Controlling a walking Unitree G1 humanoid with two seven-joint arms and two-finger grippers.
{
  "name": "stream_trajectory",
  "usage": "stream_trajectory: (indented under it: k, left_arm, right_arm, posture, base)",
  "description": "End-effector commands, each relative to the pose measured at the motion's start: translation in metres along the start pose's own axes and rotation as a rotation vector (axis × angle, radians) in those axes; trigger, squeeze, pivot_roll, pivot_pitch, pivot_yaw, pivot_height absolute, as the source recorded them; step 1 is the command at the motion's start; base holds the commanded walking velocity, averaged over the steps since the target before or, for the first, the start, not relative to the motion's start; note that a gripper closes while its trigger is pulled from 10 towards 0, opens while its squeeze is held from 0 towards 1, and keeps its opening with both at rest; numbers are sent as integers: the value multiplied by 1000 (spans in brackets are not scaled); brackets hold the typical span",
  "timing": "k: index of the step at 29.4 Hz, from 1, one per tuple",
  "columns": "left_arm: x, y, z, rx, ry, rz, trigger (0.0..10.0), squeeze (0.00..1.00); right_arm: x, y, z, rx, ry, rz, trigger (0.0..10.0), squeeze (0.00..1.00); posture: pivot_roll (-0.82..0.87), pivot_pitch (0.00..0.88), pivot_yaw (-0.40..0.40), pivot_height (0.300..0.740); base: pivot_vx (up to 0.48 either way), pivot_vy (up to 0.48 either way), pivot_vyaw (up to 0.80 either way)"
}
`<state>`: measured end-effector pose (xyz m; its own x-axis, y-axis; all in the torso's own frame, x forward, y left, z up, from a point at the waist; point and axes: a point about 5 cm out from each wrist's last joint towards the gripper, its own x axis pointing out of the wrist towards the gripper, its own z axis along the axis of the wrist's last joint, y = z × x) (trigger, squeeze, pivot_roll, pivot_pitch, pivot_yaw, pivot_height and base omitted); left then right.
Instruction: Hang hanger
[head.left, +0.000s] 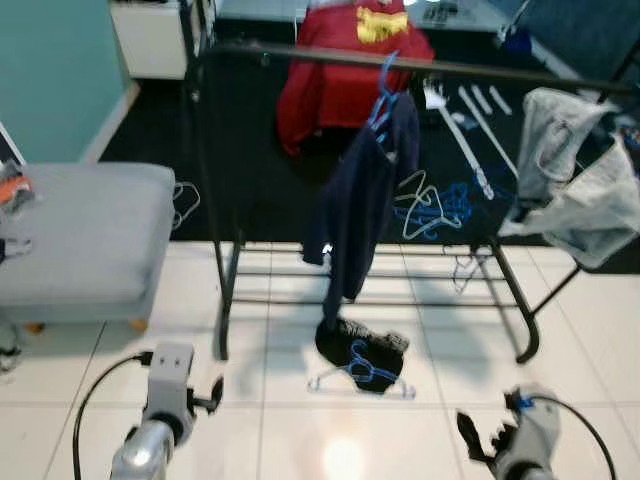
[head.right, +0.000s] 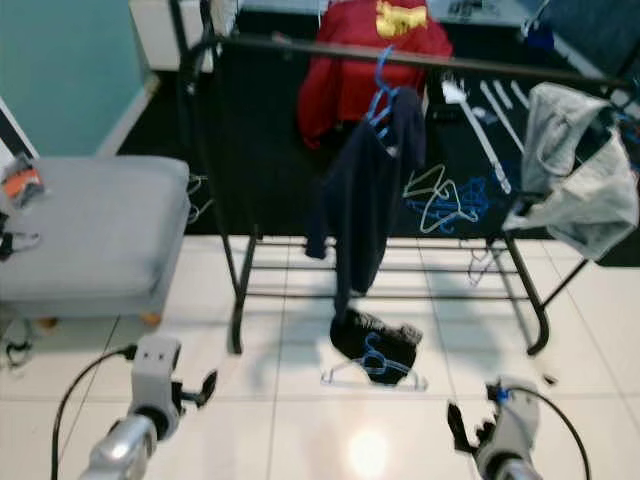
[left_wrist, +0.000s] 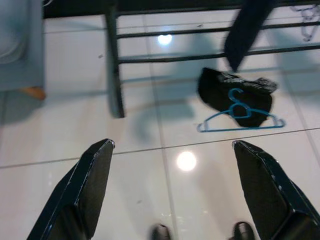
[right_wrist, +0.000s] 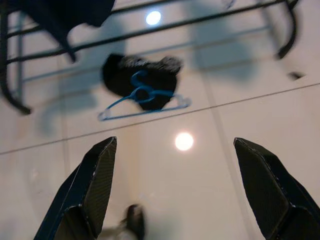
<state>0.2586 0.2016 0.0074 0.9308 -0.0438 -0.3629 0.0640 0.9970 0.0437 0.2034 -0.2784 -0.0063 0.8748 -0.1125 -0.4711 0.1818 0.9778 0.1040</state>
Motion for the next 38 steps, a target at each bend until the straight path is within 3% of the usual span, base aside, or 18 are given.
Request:
stream_trajectory:
  k: [1, 18, 32, 38]
  left_arm:
    - [-4, 2, -10, -2, 37, 3, 10000, 0]
    - [-4, 0, -9, 1, 35, -16, 10000, 0]
    - [-1, -1, -7, 12, 33, -25, 10000, 0]
    - [1, 4, 2, 5, -3, -8, 10000, 0]
  right_arm:
    - [-1, 3, -7, 16, 13, 9, 10000, 0]
    - [-2, 1, -13, 12, 0, 38, 10000, 0]
    - [0, 8, -5, 16, -42, 58, 10000, 0]
    - [6, 13, 21, 39, -148, 83, 10000, 0]
  posture:
    - [37, 159, -97, 740]
    - [29, 167, -97, 740]
    - [29, 170, -94, 740]
    - [32, 174, -88, 740]
  base:
    - [0, -472, 0]
    - [0, -468, 0]
    - [0, -462, 0]
    - [0, -382, 0]
